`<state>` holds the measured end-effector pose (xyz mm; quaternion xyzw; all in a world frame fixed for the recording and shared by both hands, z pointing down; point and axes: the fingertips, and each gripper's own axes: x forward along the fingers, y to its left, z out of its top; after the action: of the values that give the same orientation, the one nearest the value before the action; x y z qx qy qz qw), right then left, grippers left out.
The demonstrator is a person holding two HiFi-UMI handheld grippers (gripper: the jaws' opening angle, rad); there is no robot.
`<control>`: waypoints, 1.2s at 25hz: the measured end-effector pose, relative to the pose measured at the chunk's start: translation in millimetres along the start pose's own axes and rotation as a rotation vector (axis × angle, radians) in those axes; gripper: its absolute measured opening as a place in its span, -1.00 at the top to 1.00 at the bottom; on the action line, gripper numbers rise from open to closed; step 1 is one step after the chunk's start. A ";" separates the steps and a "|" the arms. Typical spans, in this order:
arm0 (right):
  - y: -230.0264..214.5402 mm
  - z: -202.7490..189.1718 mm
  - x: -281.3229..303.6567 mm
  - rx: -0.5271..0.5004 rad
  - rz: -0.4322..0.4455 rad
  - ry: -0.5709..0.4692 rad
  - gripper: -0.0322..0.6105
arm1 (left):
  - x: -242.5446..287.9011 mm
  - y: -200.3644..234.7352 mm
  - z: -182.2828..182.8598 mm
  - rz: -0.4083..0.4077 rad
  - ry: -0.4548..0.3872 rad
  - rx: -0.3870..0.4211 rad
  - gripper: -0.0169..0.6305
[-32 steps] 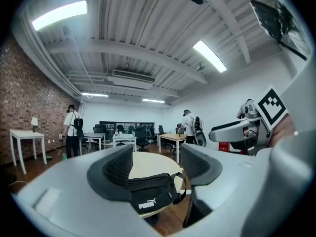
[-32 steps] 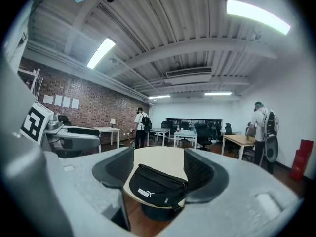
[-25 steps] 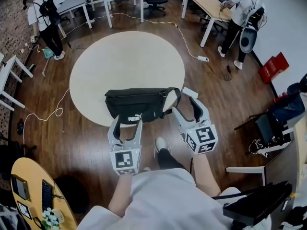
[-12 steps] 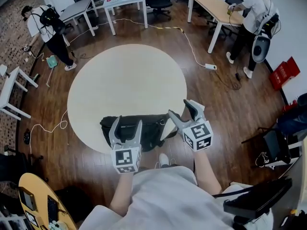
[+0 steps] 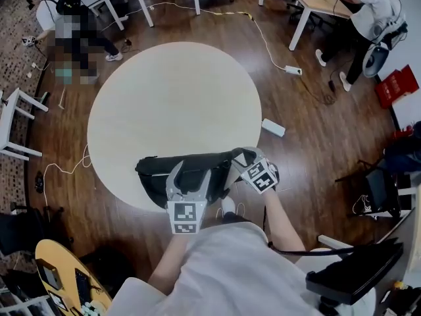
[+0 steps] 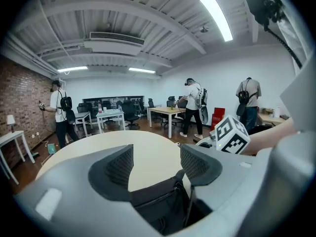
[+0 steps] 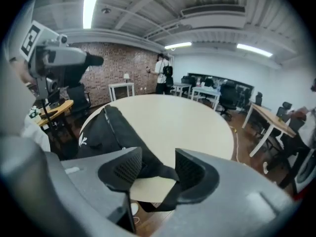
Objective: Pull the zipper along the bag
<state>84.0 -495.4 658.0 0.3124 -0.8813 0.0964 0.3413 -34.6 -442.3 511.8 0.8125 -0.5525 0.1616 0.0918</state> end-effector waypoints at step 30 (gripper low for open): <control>32.2 -68.7 99.3 0.095 0.453 0.271 0.56 | 94.8 -94.1 -191.3 -0.223 0.551 -0.192 0.18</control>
<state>44.6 -491.9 776.6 0.1070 -0.8694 0.2527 0.4110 53.8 -426.8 727.2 0.7814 -0.4270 0.3117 0.3316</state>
